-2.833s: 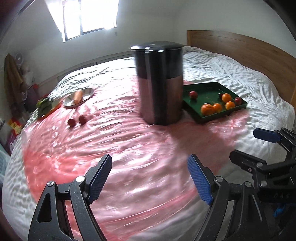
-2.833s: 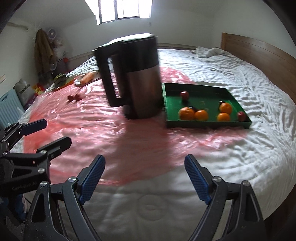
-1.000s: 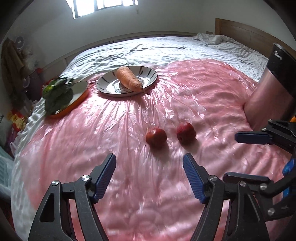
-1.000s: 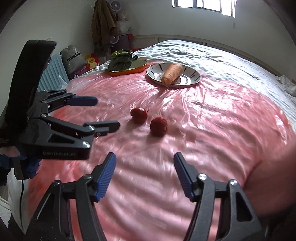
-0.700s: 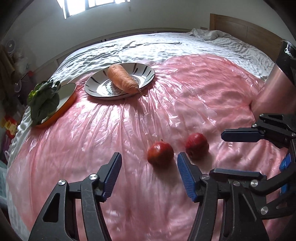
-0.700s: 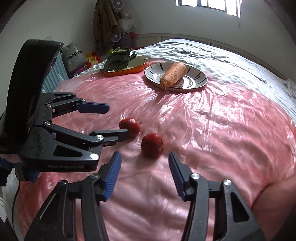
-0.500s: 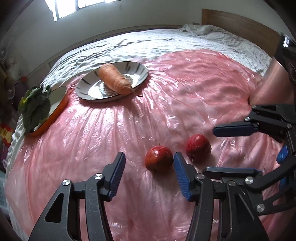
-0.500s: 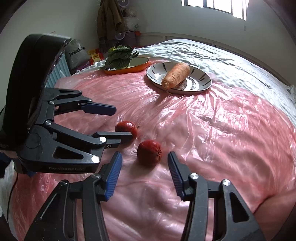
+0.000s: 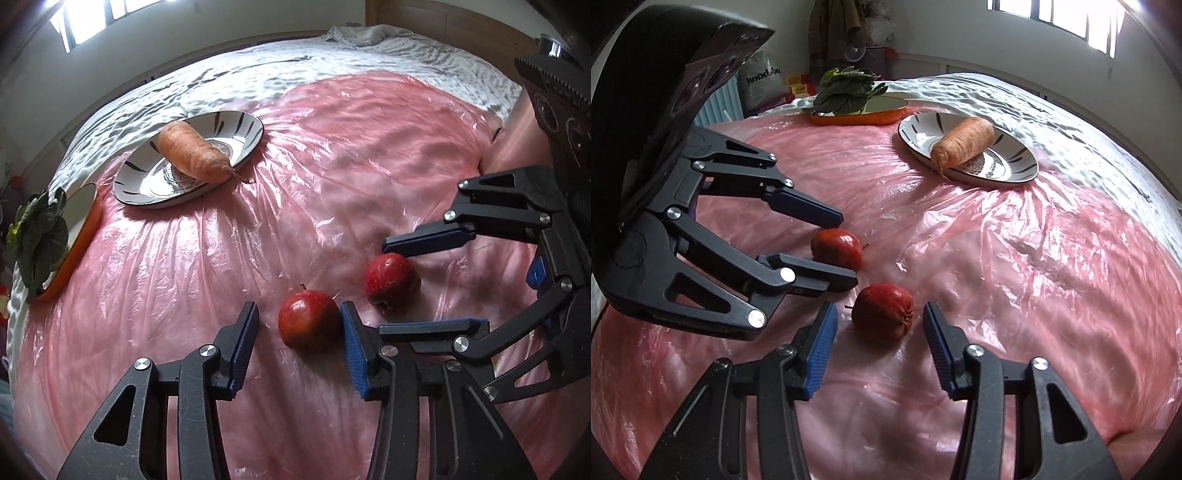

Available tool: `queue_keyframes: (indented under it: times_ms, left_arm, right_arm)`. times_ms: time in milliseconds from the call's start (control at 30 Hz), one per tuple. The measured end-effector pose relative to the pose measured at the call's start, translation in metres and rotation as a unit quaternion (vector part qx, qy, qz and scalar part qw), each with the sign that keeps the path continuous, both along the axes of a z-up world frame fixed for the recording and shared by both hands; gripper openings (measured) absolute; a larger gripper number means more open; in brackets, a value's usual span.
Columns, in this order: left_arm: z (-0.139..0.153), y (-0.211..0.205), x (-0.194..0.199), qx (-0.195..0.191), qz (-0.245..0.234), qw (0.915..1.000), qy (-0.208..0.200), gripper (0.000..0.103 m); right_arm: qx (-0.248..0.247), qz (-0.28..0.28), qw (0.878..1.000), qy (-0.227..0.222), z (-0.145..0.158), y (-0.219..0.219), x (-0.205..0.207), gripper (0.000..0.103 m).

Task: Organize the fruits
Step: 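Grasp a red apple with the left tool while the right tool grasps the other apple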

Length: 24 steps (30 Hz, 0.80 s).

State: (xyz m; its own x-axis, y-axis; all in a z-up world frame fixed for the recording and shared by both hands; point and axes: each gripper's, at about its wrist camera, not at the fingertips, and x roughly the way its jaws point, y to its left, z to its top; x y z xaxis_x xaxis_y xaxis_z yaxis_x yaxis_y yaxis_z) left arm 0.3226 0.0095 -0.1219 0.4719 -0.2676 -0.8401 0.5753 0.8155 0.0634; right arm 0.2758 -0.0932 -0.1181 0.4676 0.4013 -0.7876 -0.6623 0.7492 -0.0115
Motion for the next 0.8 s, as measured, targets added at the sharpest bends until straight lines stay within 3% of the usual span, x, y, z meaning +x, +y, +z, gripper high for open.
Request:
queue_keyframes:
  times_ms: [67,167,200,467,800]
  left_arm:
    - [-0.002,0.0,0.002,-0.001,-0.003,1.0,0.003,0.038]
    - [-0.003,0.001,0.003,-0.007,-0.004,1.0,0.005,0.034]
    - [-0.003,0.001,0.003,-0.01,-0.004,0.9999,0.006,0.031]
    - [-0.001,0.007,-0.001,-0.019,0.01,0.9997,-0.007,0.028]
    - [0.024,0.03,-0.008,-0.041,0.057,0.9973,-0.022,0.028]
  right_arm:
    - [-0.004,0.005,1.0,-0.005,-0.001,0.002,0.001,0.084]
    - [-0.005,0.01,1.0,-0.008,-0.002,0.003,0.003,0.065]
    - [-0.005,0.012,1.0,-0.008,-0.003,0.004,0.002,0.064]
    - [0.001,0.01,1.0,-0.006,-0.002,0.002,0.003,0.063]
    - [0.035,-0.024,0.999,0.001,0.013,-0.009,-0.001,0.063]
